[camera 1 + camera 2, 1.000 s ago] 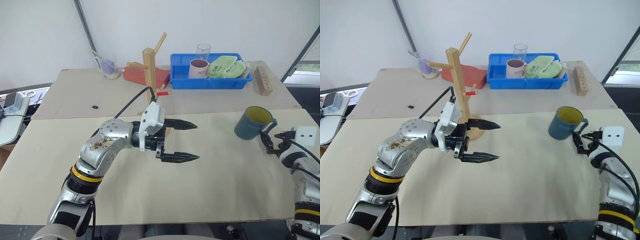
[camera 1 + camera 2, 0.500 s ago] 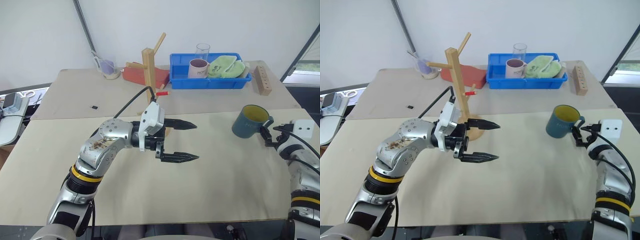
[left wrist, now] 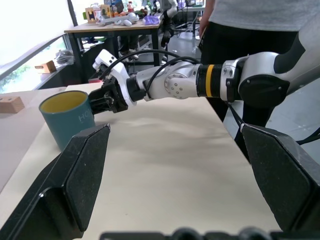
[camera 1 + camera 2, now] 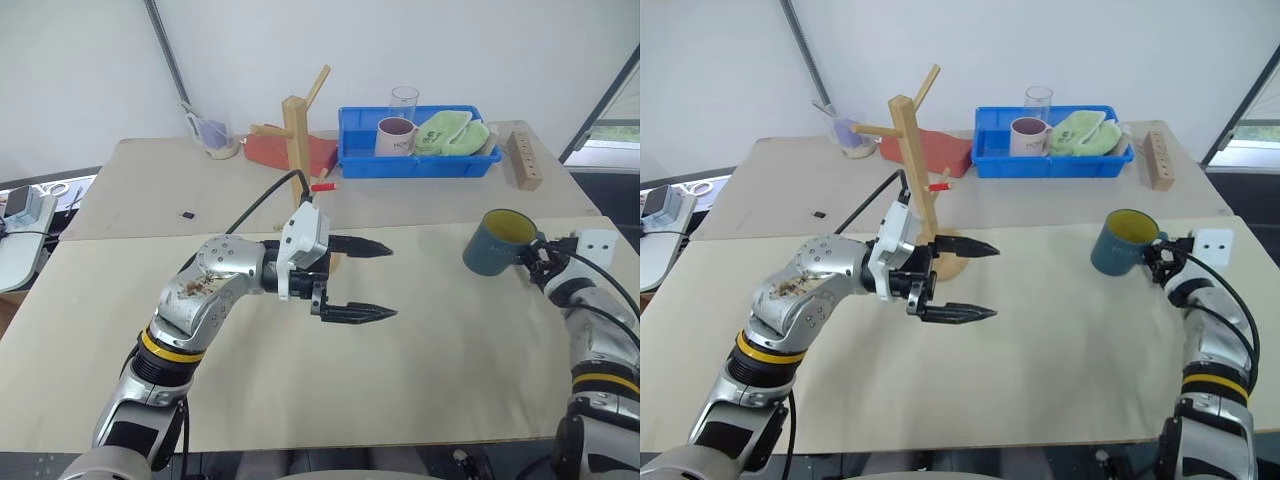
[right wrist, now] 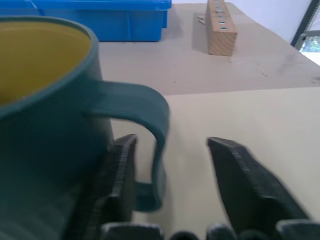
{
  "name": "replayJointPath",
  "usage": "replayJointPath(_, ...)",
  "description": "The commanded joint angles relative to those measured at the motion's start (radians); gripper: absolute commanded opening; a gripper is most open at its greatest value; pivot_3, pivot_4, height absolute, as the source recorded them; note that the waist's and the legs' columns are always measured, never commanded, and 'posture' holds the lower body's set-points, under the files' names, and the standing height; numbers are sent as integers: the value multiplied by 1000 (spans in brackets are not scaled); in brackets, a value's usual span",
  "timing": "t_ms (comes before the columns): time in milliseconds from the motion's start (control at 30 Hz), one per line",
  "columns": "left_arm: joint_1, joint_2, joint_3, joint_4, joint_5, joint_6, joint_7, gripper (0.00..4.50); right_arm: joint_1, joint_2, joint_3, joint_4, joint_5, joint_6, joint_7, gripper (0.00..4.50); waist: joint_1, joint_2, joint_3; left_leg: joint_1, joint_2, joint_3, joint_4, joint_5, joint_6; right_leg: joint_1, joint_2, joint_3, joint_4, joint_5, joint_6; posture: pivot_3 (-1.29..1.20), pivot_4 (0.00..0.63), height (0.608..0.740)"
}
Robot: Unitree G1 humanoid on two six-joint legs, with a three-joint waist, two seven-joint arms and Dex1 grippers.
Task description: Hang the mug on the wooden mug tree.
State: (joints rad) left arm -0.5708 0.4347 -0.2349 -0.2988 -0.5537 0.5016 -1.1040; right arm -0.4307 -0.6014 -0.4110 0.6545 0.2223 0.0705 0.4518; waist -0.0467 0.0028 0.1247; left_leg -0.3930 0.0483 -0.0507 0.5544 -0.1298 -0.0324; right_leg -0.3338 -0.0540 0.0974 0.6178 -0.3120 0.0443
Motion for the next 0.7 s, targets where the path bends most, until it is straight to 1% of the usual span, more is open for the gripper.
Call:
replayJointPath(33, -16, 2, 15, -16, -3, -14, 3, 4500, -27, -7, -11, 3, 26, -32, 11, 930, 1, 0, 0, 0, 0, 0, 0, 0, 0, 0, 0, 0, 0, 0, 0, 0, 150, 724)
replayJointPath(100, -11, 3, 21, -11, 2, -20, 7, 4500, -23, -6, -8, -21, 32, -29, 21, 252, 0, 0, 0, 0, 0, 0, 0, 0, 0, 0, 0, 0, 0, 0, 0, 0, 150, 724)
replayJointPath(133, -9, 3, 23, -9, 3, -22, 8, 4500, -21, -6, -6, -31, 34, -28, 25, 30, 0, 0, 0, 0, 0, 0, 0, 0, 0, 0, 0, 0, 0, 0, 0, 0, 150, 724)
replayJointPath(200, -4, 3, 29, -9, 0, -18, 15, 4500, -9, -8, 1, -69, 39, -23, 35, 30, 0, 0, 0, 0, 0, 0, 0, 0, 0, 0, 0, 0, 0, 0, 0, 0, 150, 724)
replayJointPath(267, 14, 12, 41, -22, -8, -9, 24, 4500, 30, -22, 39, -189, 23, -11, 68, 30, -1, 1, 0, 0, 0, 0, 0, 0, 0, 0, 0, 0, 0, 0, 0, 0, 150, 724)
replayJointPath(333, 41, 31, 63, -46, -23, 8, 33, 4500, 82, -51, 95, -356, -6, 21, 105, 30, -3, 3, 0, 0, 0, 0, -1, 0, 0, -1, 0, 0, 0, 0, 2, 0, 150, 724)
replayJointPath(367, 52, 39, 71, -56, -30, 15, 36, 4500, 101, -63, 114, -416, -15, 39, 114, 30, -5, 3, 0, 0, 0, -1, -1, 0, 0, -1, 1, 1, 1, 2, 7, 0, 150, 724)
replayJointPath(433, 92, 70, 110, -89, -47, 32, 53, 4500, 140, -129, 188, -590, -67, 79, 162, 30, -5, 4, 1, 0, 0, -2, -1, 0, 0, -2, 1, 1, 1, 3, 8, 0, 150, 724)
replayJointPath(500, 150, 106, 175, -131, -76, 51, 78, 4500, 142, -200, 261, -754, -113, 126, 215, 30, -7, 5, 1, 0, 1, -1, -1, 0, 0, -3, 1, 1, 1, 2, 6, 0, 150, 724)
replayJointPath(533, 181, 118, 213, -152, -99, 58, 92, 4500, 127, -230, 293, -813, -131, 139, 239, 30, -9, 5, 1, 0, 1, -1, -2, 0, 0, -3, 1, 1, 0, -1, 1, 0, 150, 724)
replayJointPath(600, 262, 141, 329, -206, -198, 109, 146, 4500, 52, -283, 368, -896, -182, 143, 290, 30, -16, 5, 2, 1, 1, -1, -2, 0, 0, -3, 1, 1, 0, -1, 0, 0, 150, 724)
replayJointPath(700, 378, 197, 489, -273, -309, 160, 194, 4500, -101, -301, 467, -941, -223, 163, 357, 30, -20, 2, 4, 5, 2, -1, -3, -3, -5, -5, 0, 0, 0, -2, 0, 0, 150, 724)
